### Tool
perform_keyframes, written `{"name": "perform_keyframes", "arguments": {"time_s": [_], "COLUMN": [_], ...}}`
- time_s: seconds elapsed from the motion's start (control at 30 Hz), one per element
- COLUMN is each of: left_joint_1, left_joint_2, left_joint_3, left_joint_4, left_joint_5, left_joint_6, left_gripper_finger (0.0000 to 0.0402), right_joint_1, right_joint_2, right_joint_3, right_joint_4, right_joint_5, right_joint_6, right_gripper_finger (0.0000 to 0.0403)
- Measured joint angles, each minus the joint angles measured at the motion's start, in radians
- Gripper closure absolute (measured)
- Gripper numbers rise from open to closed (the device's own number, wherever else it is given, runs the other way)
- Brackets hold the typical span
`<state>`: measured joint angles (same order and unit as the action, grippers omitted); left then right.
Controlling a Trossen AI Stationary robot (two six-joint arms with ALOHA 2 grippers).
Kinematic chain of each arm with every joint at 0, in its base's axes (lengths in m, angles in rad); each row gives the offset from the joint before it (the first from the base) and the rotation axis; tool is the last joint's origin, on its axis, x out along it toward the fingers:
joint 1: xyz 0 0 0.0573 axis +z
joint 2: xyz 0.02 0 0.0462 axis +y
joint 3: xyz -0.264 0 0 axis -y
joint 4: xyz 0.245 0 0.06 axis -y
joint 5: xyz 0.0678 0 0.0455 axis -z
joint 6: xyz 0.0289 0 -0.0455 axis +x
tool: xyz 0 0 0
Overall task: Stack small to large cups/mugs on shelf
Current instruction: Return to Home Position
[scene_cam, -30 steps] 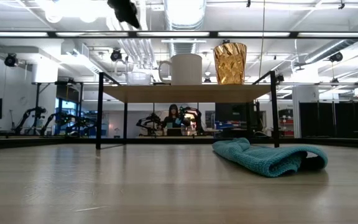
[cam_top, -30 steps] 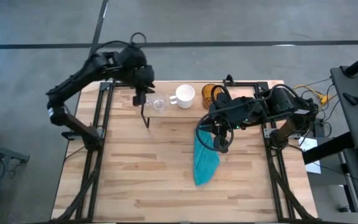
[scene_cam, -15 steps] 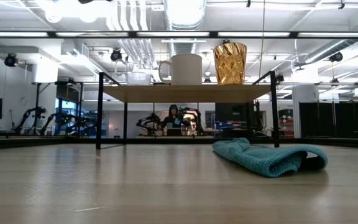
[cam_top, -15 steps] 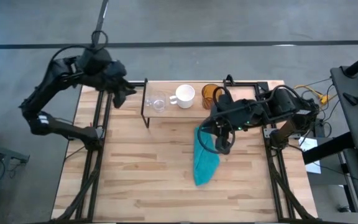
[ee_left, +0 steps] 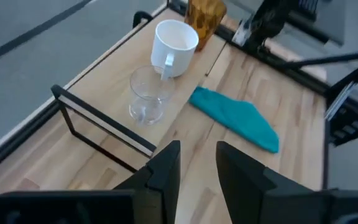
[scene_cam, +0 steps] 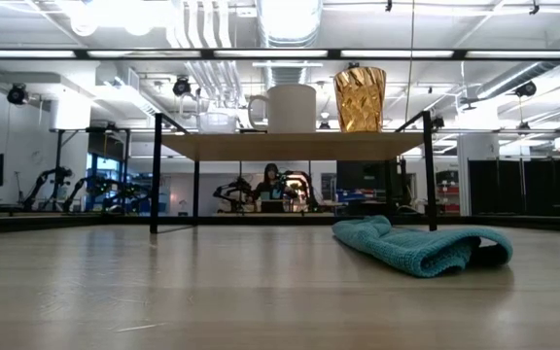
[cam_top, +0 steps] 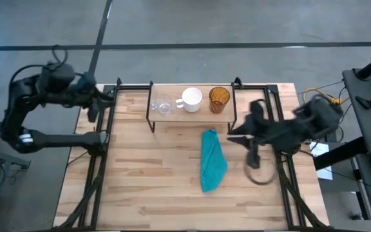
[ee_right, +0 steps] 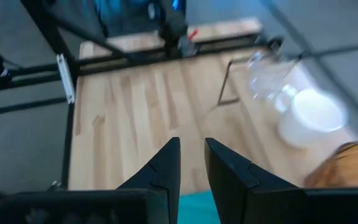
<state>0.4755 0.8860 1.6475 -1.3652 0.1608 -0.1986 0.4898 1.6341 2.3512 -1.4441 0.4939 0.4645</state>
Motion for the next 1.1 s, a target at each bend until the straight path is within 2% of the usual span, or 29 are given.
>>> {"name": "perform_keyframes", "arguments": {"time_s": [0.1,0.17,0.37,0.47,0.67,0.93,1.1], "left_joint_1": [0.000,0.000,0.000,-0.001,-0.002,0.000,0.000], "left_joint_2": [-0.073,-0.127,-0.260,-0.311,-0.401,-0.439,-0.451], "left_joint_3": [-0.032,-0.049,-0.087,-0.122,-0.133,-0.152,-0.170], "left_joint_4": [0.019,0.028,0.035,0.091,0.173,0.153,0.153], "left_joint_5": [0.000,0.000,0.001,-0.002,0.003,0.016,0.018], "left_joint_6": [-0.037,-0.049,-0.057,-0.057,-0.105,-0.109,-0.109], "left_gripper_finger": [0.0313,0.0313,0.0313,0.0313,0.0313,0.0313,0.0313], "right_joint_1": [0.063,0.095,0.137,0.137,0.136,0.136,0.136], "right_joint_2": [-0.039,-0.061,-0.109,-0.141,-0.268,-0.440,-0.534], "right_joint_3": [0.000,0.000,-0.016,-0.042,-0.102,-0.194,-0.312], "right_joint_4": [0.003,0.003,0.003,0.002,0.016,0.073,0.139], "right_joint_5": [0.108,0.137,0.137,0.136,0.135,0.075,0.047], "right_joint_6": [-0.005,-0.005,-0.034,-0.058,-0.073,-0.118,-0.154], "right_gripper_finger": [0.0335,0.0335,0.0335,0.0335,0.0335,0.0335,0.0335]}}
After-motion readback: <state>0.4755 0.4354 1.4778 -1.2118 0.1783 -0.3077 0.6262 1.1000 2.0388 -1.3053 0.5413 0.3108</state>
